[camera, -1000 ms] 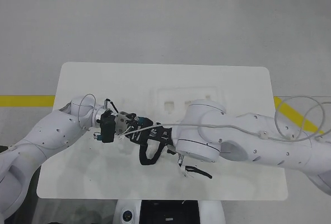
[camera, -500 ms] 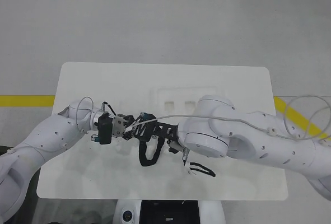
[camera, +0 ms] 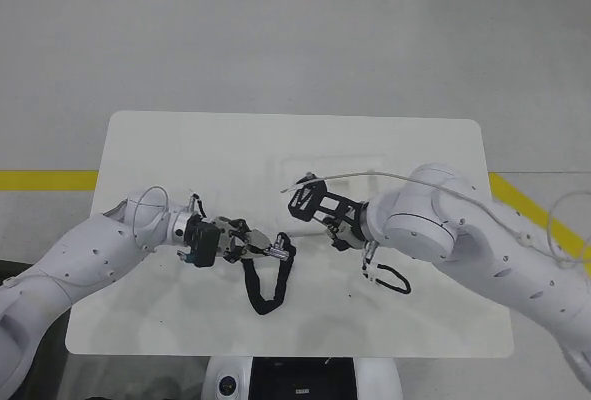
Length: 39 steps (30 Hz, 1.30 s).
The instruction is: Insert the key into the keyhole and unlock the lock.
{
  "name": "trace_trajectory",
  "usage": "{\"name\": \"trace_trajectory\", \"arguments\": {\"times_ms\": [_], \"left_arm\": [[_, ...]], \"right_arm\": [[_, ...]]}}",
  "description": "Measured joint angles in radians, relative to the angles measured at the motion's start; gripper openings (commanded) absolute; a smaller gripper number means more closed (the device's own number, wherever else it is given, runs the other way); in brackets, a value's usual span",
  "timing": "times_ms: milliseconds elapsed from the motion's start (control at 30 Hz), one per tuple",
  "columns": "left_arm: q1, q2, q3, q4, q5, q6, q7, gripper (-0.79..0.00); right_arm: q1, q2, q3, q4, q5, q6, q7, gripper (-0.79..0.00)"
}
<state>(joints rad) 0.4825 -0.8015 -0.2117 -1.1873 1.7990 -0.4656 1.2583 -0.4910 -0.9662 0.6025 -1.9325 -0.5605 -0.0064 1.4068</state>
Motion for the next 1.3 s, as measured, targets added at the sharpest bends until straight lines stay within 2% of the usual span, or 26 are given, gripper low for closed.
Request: {"name": "trace_trajectory", "arguments": {"times_ms": [200,533,900,1033,1300], "left_arm": [[0.039,0.024,-0.035,-0.087,-0.008,-0.012,-0.067,-0.785],[0.041,0.024,-0.036,-0.089,-0.007,-0.012,-0.069,-0.785],[0.041,0.024,-0.036,-0.090,-0.007,-0.012,-0.069,-0.785],[0.059,0.028,-0.052,-0.091,-0.032,-0.018,-0.093,-0.785],[0.093,0.070,-0.111,-0.079,-0.060,-0.116,-0.064,-0.785]], "right_arm": [[-0.100,0.035,0.067,-0.004,-0.061,-0.020,-0.040,-0.785],[-0.201,0.068,0.162,0.015,-0.096,-0.091,-0.112,-0.785],[-0.211,0.069,0.163,0.010,-0.091,-0.105,-0.122,-0.785],[-0.216,0.064,0.163,0.022,-0.041,-0.176,-0.159,-0.785],[-0.170,0.065,0.179,0.122,0.041,-0.318,-0.044,-0.785]]}}
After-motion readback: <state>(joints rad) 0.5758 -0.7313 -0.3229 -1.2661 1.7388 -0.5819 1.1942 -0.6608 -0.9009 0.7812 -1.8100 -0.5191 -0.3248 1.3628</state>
